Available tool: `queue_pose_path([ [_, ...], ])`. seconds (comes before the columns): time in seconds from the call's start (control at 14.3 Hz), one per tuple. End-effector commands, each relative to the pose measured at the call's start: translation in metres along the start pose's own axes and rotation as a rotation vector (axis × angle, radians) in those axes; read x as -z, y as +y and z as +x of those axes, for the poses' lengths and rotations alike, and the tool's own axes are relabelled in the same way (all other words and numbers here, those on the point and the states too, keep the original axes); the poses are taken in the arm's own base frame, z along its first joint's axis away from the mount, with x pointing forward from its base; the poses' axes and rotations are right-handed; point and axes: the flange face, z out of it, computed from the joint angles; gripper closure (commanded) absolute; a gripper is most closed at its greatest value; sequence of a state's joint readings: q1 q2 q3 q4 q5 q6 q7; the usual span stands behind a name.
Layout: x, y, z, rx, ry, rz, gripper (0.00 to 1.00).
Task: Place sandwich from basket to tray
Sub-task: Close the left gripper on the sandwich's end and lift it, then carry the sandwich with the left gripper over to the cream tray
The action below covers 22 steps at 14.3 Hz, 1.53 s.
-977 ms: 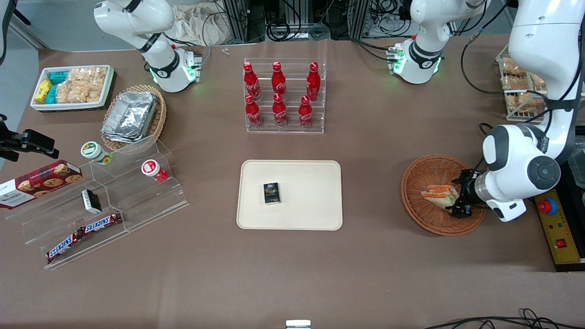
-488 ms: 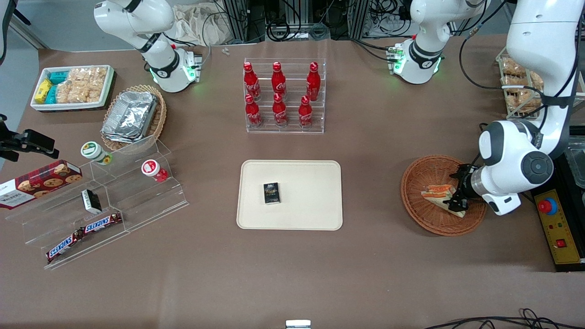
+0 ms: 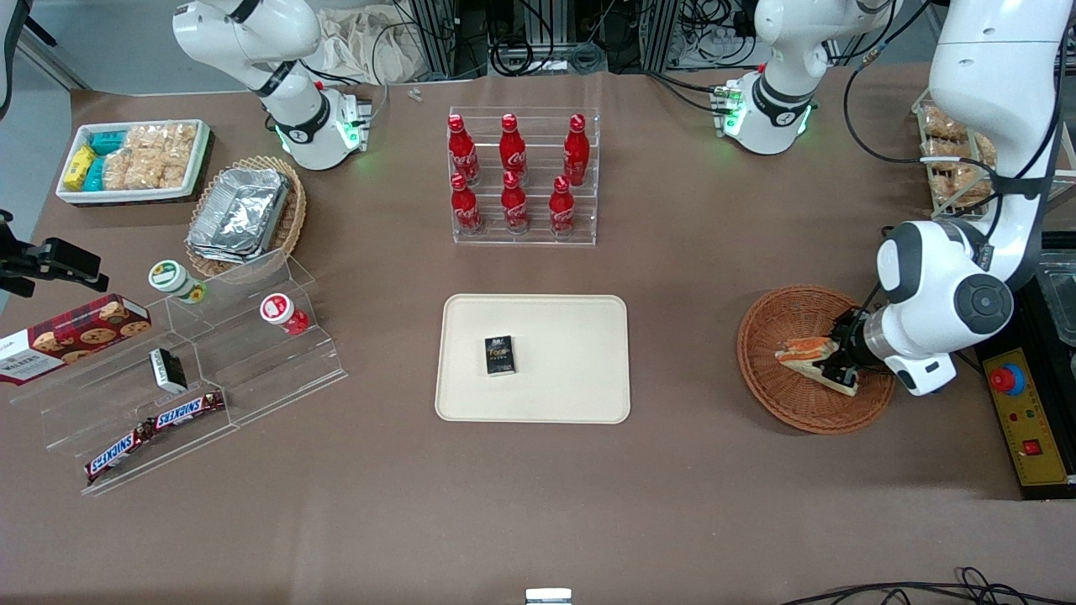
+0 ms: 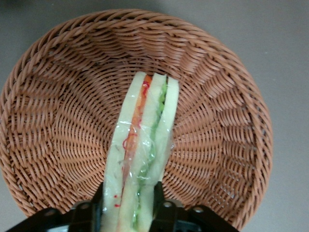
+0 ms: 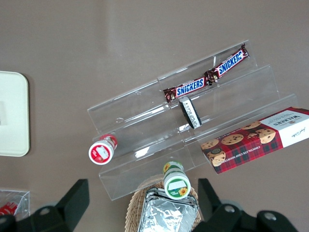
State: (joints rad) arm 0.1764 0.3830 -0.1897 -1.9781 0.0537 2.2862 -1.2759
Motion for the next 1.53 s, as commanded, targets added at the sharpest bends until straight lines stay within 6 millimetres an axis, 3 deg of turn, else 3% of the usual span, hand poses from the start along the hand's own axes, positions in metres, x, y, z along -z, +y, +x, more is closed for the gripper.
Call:
queue_pose_path([
  [0.0,0.027,0.009,-0.004,-0.010,0.027,-0.038,1.00],
  [0.14,0.063,0.027,-0.019,-0.044,0.017,-0.026,1.00],
  [0.28,0.113,0.047,-0.037,-0.081,-0.004,-0.007,1.00],
  [0.49,0.182,0.070,-0.108,-0.239,-0.034,-0.045,1.00],
  [0.56,0.195,0.074,-0.141,-0.320,-0.045,-0.060,1.00],
  [0.63,0.194,0.077,-0.172,-0.424,-0.049,-0.062,1.00],
  [0.7,0.190,0.079,-0.203,-0.554,-0.040,-0.055,1.00],
  [0.91,0.109,0.093,-0.302,-0.861,0.005,0.053,1.00],
  [1.05,0.066,0.103,-0.351,-0.960,0.024,0.092,1.00],
  [1.19,0.026,0.108,-0.372,-1.000,-0.007,0.128,1.00],
  [1.47,-0.008,0.105,-0.386,-1.082,-0.036,0.169,1.00],
])
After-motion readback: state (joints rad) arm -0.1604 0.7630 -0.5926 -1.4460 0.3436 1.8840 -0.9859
